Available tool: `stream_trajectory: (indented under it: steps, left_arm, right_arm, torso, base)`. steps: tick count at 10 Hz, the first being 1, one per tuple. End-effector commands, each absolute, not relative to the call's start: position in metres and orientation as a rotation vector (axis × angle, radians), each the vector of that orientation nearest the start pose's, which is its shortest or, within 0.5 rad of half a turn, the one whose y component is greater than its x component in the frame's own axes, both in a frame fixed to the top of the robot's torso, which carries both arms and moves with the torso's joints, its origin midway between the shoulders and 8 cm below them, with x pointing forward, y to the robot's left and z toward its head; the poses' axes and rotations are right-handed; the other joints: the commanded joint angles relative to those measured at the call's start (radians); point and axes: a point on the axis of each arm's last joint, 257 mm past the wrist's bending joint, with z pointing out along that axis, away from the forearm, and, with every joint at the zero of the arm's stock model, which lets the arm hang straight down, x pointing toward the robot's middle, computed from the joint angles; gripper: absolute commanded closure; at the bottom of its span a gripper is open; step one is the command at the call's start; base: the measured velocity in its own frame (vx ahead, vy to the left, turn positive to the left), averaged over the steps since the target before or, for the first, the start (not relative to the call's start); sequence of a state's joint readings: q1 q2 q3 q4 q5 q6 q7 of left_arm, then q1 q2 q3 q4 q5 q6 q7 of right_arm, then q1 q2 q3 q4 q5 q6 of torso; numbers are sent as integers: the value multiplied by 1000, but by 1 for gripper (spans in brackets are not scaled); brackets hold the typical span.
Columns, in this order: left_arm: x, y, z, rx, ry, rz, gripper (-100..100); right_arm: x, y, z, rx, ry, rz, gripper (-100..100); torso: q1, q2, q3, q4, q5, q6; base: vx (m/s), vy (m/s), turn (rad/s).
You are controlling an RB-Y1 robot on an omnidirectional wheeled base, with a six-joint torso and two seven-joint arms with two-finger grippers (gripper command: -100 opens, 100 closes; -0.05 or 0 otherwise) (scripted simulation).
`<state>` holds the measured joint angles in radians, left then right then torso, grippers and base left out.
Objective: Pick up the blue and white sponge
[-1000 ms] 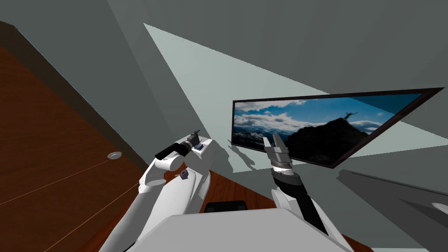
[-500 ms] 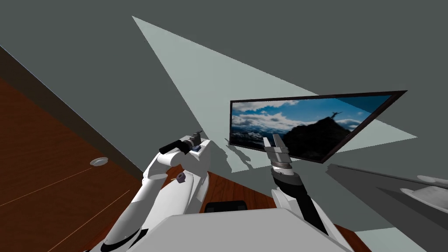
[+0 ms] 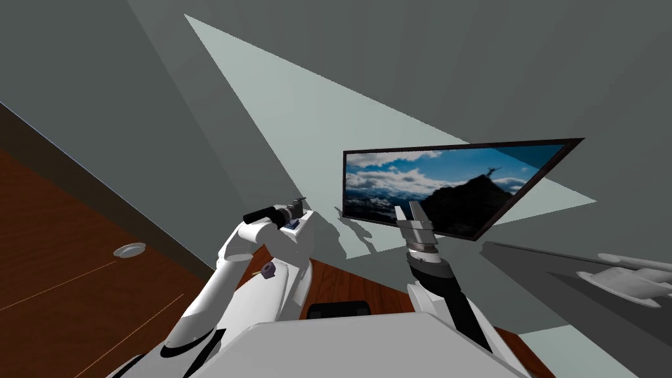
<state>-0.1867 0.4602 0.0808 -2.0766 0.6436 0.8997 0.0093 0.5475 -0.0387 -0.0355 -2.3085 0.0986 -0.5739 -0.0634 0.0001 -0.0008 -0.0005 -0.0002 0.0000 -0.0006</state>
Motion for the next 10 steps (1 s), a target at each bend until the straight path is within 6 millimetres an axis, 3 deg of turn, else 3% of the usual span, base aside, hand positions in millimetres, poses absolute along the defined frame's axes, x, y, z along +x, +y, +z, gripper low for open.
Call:
stream_trajectory:
  steps: [1, 10]
  left_arm:
    - [533, 220, -91, -1286, 1663, -1315, -100]
    - [525, 209, -121, -1422, 1871, -1221, -100]
  right_arm:
    - [324, -273, 35, 536, 653, 1268, 0]
    - [324, -273, 35, 536, 653, 1268, 0]
  torso:
    - [0, 0, 0, 0, 0, 0]
    - [0, 0, 0, 0, 0, 0]
  base:
    - [10, 15, -80]
    - [8, 15, -57]
